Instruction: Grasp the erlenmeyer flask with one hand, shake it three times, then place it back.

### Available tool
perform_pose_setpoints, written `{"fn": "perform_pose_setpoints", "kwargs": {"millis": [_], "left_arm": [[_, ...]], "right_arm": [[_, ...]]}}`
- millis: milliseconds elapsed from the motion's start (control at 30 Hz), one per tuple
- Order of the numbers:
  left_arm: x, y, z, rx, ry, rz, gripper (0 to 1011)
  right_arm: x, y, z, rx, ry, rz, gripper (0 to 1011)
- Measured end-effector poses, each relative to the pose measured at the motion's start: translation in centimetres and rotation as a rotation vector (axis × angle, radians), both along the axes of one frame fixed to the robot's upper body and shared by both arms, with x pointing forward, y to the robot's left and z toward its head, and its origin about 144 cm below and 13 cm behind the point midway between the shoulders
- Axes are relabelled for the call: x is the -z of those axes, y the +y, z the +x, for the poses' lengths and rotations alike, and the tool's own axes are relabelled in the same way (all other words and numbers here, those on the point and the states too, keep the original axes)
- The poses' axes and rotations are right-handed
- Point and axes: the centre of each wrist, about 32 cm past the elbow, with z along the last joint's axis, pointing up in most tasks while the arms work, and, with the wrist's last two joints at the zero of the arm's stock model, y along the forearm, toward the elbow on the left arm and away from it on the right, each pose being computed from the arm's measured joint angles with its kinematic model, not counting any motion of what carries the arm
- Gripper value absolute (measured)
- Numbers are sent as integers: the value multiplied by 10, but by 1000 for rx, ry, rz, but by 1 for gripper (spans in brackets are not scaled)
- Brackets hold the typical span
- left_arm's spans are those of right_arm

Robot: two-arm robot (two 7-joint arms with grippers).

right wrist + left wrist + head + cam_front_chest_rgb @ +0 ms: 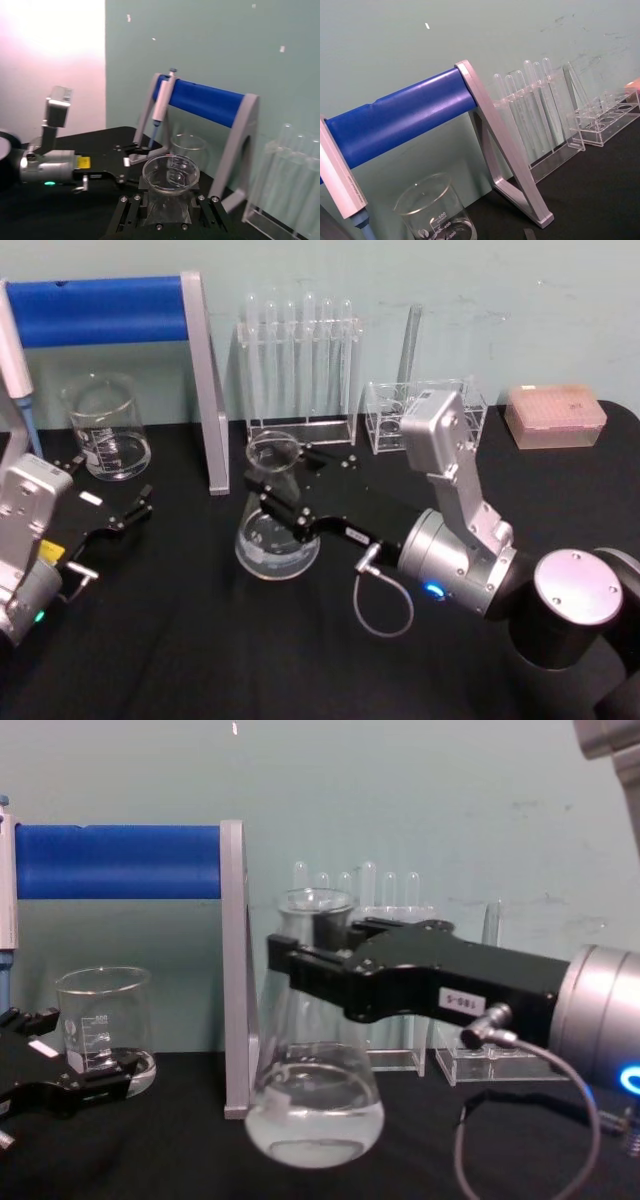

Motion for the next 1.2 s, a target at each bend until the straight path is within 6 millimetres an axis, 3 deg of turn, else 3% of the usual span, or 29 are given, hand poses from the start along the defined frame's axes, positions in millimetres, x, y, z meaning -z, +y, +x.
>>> {"fn": "perform_pose_setpoints", "kwargs": {"millis": [400,700,1200], "left_arm": [[0,0,0,0,0,0,1001],[0,0,0,0,0,0,1001],[0,0,0,0,0,0,1001]], "right_arm": [[-2,-29,12,155,-12,11,449],[-3,-64,19,327,-23,17,449],[-4,-100,18,491,-33,29,449]]}}
